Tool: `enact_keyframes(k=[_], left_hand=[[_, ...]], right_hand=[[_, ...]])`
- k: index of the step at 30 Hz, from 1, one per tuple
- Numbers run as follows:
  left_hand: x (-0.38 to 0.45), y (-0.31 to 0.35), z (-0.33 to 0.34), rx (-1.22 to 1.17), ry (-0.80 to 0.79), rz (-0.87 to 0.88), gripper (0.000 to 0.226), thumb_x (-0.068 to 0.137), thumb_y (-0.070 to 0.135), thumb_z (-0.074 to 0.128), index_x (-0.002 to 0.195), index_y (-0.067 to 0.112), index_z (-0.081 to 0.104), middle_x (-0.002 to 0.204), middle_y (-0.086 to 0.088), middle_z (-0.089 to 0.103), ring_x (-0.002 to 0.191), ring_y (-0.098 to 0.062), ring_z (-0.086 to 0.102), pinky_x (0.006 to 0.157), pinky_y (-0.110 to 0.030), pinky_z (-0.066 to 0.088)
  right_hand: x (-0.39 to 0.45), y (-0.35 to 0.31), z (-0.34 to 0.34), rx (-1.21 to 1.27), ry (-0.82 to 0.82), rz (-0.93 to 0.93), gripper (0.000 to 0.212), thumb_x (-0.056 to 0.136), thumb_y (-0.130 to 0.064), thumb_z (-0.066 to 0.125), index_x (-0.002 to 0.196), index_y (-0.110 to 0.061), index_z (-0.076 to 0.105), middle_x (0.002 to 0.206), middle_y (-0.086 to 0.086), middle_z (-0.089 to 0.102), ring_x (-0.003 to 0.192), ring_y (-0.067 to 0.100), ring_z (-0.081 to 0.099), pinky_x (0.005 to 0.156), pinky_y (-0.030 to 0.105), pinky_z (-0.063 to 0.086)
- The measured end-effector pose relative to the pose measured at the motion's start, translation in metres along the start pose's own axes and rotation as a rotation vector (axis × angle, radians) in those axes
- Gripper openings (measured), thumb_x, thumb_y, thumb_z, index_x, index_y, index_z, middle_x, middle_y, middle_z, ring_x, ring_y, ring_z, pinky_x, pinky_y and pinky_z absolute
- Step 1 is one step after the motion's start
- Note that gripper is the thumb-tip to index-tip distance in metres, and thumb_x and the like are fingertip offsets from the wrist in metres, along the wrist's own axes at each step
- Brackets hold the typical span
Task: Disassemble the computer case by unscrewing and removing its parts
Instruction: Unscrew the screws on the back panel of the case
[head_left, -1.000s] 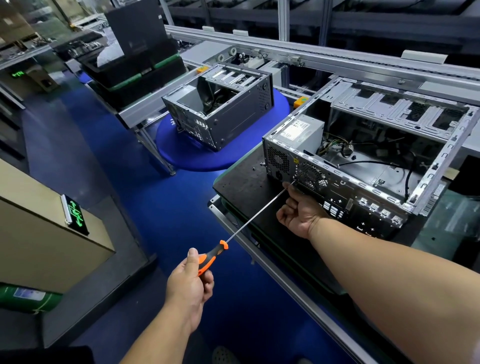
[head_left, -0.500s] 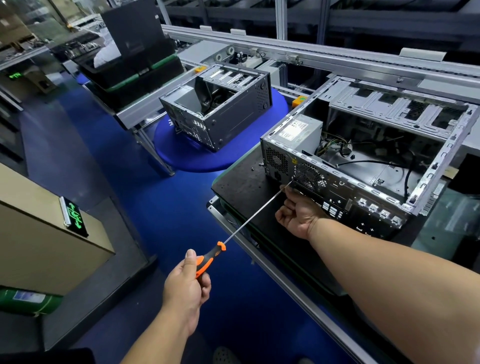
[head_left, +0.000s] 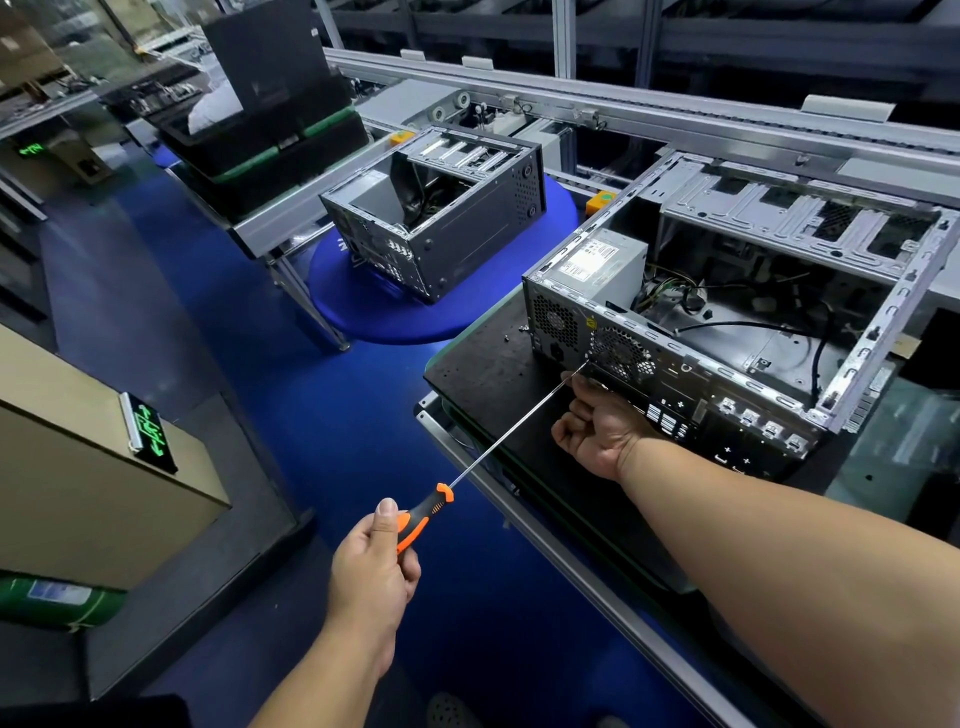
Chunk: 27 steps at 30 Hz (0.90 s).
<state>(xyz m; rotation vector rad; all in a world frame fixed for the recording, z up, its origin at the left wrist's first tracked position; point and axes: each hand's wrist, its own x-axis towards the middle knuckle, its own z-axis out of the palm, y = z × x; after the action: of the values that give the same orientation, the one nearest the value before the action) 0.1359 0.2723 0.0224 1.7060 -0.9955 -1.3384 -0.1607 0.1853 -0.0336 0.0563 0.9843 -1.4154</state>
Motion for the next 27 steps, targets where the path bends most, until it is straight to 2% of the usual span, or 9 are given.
enact_keyframes(k=[20,23,27], left_hand=[[-0.0022,0.0044,0.0020,0.030,0.005,0.038,0.046,0.106,0.055,0.049,0.102,0.014,0.070,0.062,-0.006,0.051,0.050,-0.012,0.044,0.047,-0.027,0.038],[-0.0008,0.0069,0.0015,0.060,0.001,0.073,0.044,0.106,0.056,0.048,0.100,0.018,0.070,0.061,-0.005,0.052,0.051,-0.012,0.044,0.049,-0.029,0.038],[-0.0009,0.0071,0.0011,0.120,-0.019,0.195,0.033,0.107,0.051,0.049,0.089,0.035,0.071,0.065,0.001,0.057,0.062,-0.016,0.048,0.057,-0.035,0.041]], right_hand=[[0.0005,0.0002,0.0004,-0.014,0.000,0.005,0.008,0.100,-0.025,0.062,0.098,-0.022,0.069,0.051,-0.006,0.020,0.045,0.010,0.022,0.062,0.027,0.041],[0.0006,0.0005,0.0001,-0.005,-0.001,0.006,0.009,0.101,-0.025,0.061,0.098,-0.022,0.069,0.051,-0.006,0.020,0.045,0.010,0.022,0.063,0.027,0.040],[-0.0007,-0.0001,0.0000,-0.008,-0.008,0.005,0.008,0.100,-0.026,0.062,0.100,-0.023,0.069,0.052,-0.005,0.019,0.045,0.010,0.022,0.062,0.027,0.041]])
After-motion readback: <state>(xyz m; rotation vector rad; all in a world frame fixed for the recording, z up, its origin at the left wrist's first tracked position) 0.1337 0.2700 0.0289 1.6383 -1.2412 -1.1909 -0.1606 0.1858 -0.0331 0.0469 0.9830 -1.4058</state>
